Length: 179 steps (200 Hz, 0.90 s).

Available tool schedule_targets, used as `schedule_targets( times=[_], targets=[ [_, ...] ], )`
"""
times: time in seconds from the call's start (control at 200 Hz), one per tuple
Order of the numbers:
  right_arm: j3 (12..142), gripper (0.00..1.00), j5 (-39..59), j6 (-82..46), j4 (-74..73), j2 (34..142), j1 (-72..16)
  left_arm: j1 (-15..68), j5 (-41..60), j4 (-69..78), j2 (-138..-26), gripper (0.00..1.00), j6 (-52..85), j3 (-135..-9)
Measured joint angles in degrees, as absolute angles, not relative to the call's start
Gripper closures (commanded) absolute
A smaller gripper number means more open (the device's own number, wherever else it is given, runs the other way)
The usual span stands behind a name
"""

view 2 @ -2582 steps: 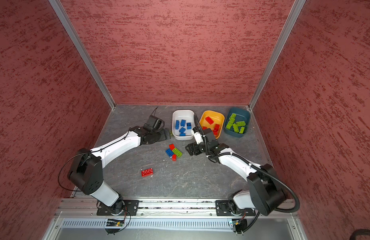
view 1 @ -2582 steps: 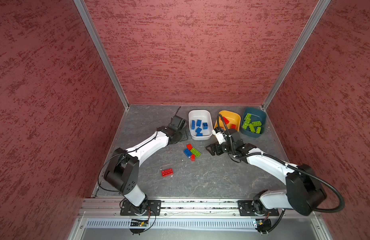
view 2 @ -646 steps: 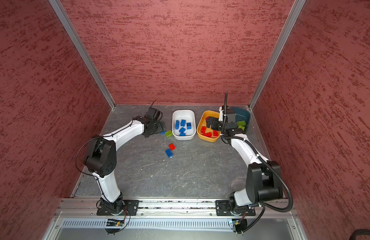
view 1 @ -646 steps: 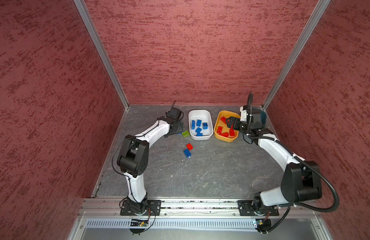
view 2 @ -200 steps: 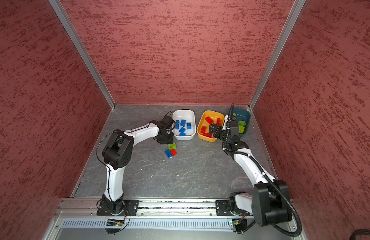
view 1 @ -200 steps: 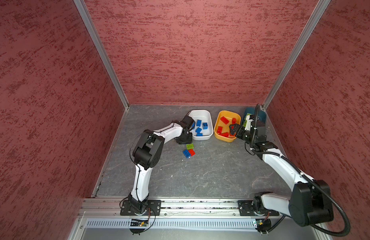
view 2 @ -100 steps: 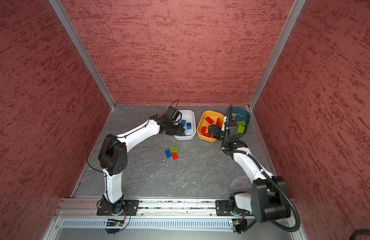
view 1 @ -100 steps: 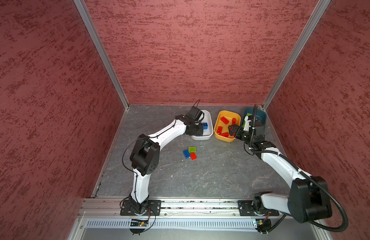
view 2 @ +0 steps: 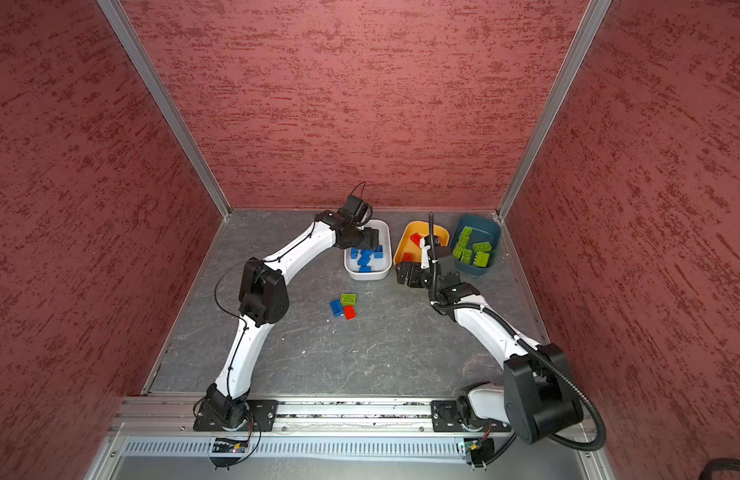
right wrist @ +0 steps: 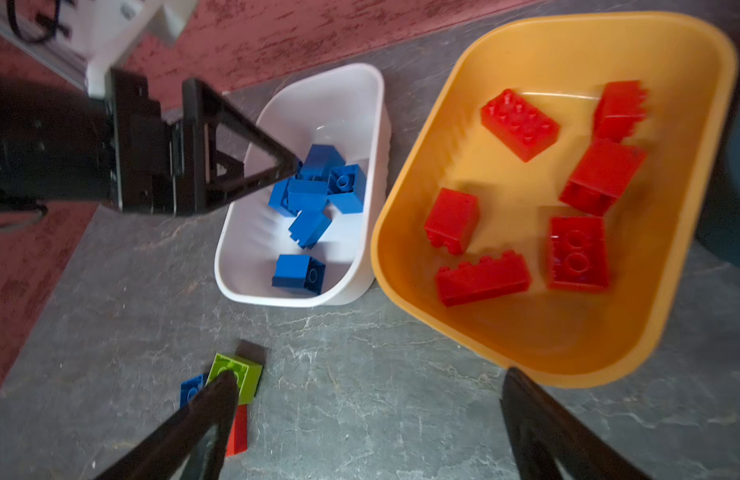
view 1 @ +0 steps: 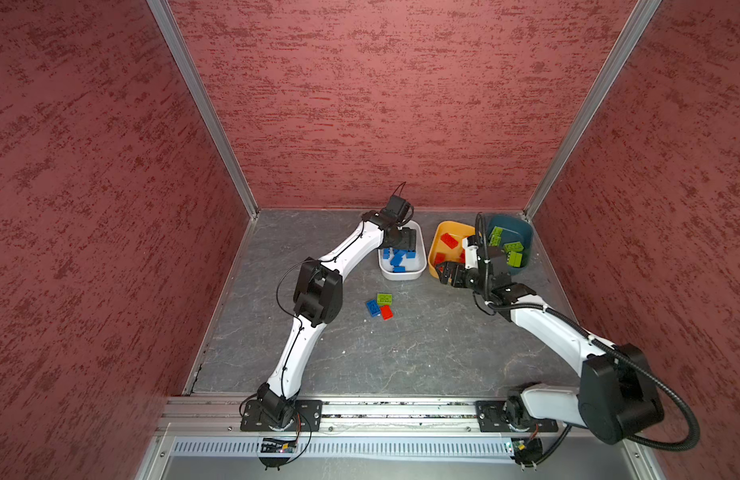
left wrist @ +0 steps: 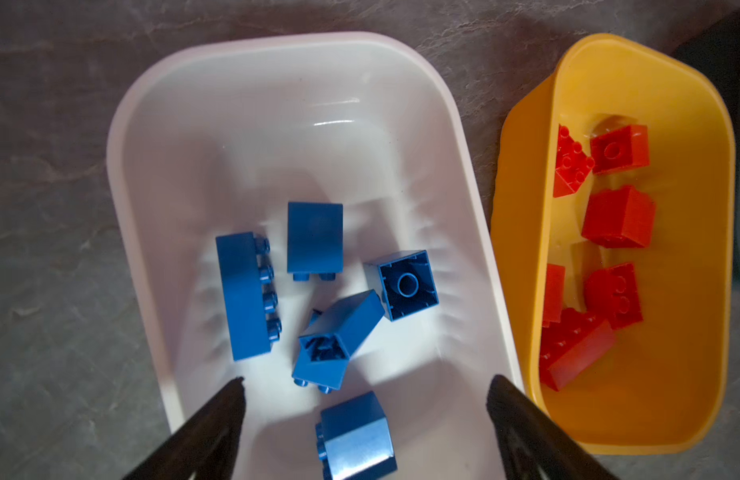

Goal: Sort the legos into containers by color

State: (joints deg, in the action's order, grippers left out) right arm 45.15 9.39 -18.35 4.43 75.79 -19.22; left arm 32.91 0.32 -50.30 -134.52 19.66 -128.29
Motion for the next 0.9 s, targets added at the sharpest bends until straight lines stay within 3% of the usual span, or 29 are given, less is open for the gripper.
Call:
schedule_targets(
  times=[0.17, 0.476, 0.671, 0.897],
  targets=[
    [45.6, 0.03, 11.99, -13.15, 3.53, 81.73, -25.02, 32.53, -0.82, -49.23, -124.84, 0.01, 19.68, -120.18],
    [55.18, 0.1, 15.99, -1.28, 3.36, 97.23, -35.2, 23.7, -4.05, -38.89, -99.7, 0.01, 25.36, -89.93],
    [63.94, 0.16, 14.52, 8.01, 6.92, 105.08, -38.09, 19.44, -6.98, -37.21, -91.57, 0.01, 29.19, -74.46],
    [68.95, 0.27, 14.94, 18.61, 12.32, 109.71, -38.61, 19.27, -8.27, -36.34, -87.53, 0.01, 32.27, -68.2]
  ],
)
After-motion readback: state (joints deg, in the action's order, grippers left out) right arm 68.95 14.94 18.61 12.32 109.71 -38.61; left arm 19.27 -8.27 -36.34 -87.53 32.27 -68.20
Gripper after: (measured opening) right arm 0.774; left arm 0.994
